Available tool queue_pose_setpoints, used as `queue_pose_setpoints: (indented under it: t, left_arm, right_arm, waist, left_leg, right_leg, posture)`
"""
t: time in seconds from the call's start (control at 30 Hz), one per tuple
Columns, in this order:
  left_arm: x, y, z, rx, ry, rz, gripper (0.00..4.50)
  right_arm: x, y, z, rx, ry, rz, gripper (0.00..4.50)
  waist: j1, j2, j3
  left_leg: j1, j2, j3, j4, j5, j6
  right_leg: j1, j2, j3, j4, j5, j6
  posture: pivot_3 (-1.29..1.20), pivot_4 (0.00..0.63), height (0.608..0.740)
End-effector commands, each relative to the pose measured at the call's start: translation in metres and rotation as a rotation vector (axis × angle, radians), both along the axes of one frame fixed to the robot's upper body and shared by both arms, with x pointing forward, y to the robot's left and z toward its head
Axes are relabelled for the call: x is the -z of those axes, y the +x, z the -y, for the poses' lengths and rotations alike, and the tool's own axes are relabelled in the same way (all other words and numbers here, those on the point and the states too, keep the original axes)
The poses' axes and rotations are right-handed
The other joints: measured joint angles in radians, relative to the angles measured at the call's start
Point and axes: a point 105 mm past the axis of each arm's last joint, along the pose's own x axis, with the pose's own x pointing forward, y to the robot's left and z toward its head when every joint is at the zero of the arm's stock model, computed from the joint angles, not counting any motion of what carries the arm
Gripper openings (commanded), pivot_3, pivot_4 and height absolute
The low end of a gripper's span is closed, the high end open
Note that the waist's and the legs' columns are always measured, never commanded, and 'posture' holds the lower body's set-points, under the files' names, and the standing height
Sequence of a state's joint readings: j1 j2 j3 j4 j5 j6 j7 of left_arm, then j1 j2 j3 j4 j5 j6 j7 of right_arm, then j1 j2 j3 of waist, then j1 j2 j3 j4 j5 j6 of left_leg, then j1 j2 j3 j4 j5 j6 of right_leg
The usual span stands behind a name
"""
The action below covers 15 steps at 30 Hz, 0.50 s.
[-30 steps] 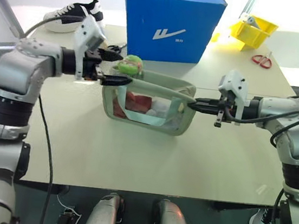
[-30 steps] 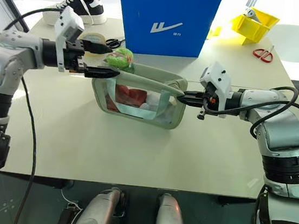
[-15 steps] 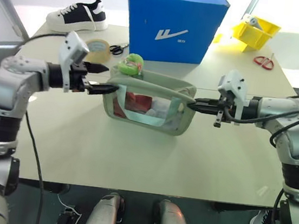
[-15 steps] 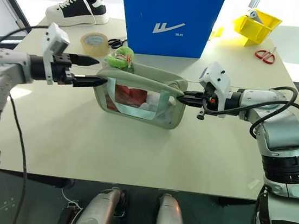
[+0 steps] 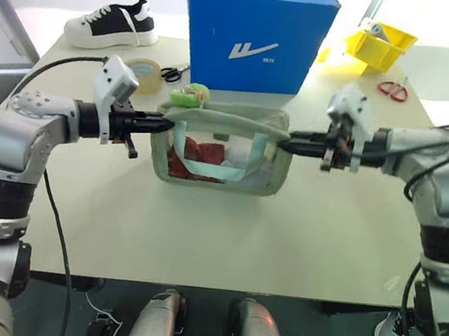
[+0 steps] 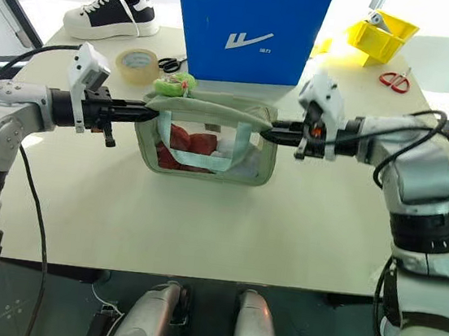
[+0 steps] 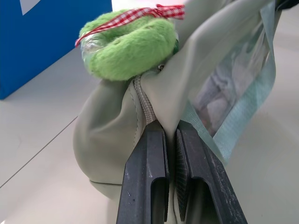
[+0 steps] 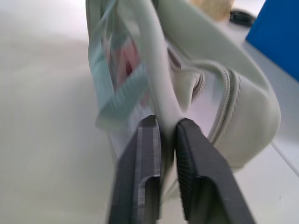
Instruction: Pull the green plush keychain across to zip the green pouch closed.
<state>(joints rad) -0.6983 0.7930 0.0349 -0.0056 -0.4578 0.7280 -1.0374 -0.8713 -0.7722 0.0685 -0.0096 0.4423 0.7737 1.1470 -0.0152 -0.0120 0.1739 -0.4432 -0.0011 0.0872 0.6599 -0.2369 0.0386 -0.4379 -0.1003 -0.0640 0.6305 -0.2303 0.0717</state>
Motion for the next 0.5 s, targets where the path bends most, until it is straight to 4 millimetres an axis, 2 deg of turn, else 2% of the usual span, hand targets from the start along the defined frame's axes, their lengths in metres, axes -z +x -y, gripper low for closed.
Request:
queue_pose_setpoints:
  t: [0.03, 0.13, 0.17, 0.37, 0.43, 0.5]
  left_arm:
    - [-0.009, -0.007, 0.006, 0.041, 0.009, 0.051, 0.03]
    - [-0.007, -0.008, 0.008, 0.047, 0.009, 0.053, 0.03]
    - [-0.006, -0.009, 0.009, 0.048, 0.010, 0.055, 0.03]
    - [-0.008, -0.009, 0.010, 0.054, 0.007, 0.063, 0.03]
    - [-0.008, -0.009, 0.010, 0.054, 0.007, 0.064, 0.03]
    - [-0.008, -0.008, 0.009, 0.053, 0.009, 0.064, 0.03]
  right_arm:
    - [-0.034, 0.002, 0.000, -0.031, 0.060, 0.071, 2.56]
    - [-0.055, 0.010, -0.007, -0.048, 0.110, 0.094, 4.16]
    - [-0.058, 0.010, -0.010, -0.065, 0.110, 0.099, 4.46]
    - [-0.067, 0.030, -0.049, -0.077, 0.182, 0.119, 4.46]
    - [-0.063, 0.037, -0.066, -0.069, 0.197, 0.109, 4.46]
    - [-0.055, 0.037, -0.093, -0.110, 0.198, 0.106, 4.46]
  waist:
    - [0.001, 0.000, 0.000]
    - [0.000, 0.000, 0.000]
    - [0.000, 0.000, 0.000]
    - [-0.004, 0.000, 0.000]
    - [-0.004, 0.000, 0.000]
    - [-0.004, 0.000, 0.000]
  left_leg:
    - [0.000, 0.000, 0.000, -0.001, 0.000, 0.000]
    - [0.000, -0.001, 0.001, -0.001, -0.001, -0.001]
    - [0.000, -0.001, 0.001, -0.001, -0.001, -0.001]
    - [0.000, -0.001, 0.001, -0.002, -0.001, -0.001]
    - [0.000, -0.001, 0.001, -0.002, -0.001, -0.002]
    - [0.000, -0.002, 0.001, -0.002, -0.001, -0.002]
  right_leg:
    - [0.000, 0.000, 0.000, 0.000, 0.000, 0.000]
    - [0.000, -0.001, 0.000, -0.001, 0.000, 0.000]
    - [0.000, -0.002, 0.000, -0.001, 0.000, 0.000]
    - [-0.001, -0.002, 0.000, 0.000, 0.000, 0.000]
    - [-0.001, -0.002, 0.000, 0.000, 0.000, 0.000]
    - [-0.001, -0.002, 0.000, 0.000, 0.000, 0.000]
  posture:
    - [0.00, 0.150, 0.740]
    - [0.00, 0.150, 0.740]
    - [0.00, 0.150, 0.740]
    - [0.00, 0.150, 0.740]
    - [0.00, 0.150, 0.740]
    - [0.00, 0.150, 0.740]
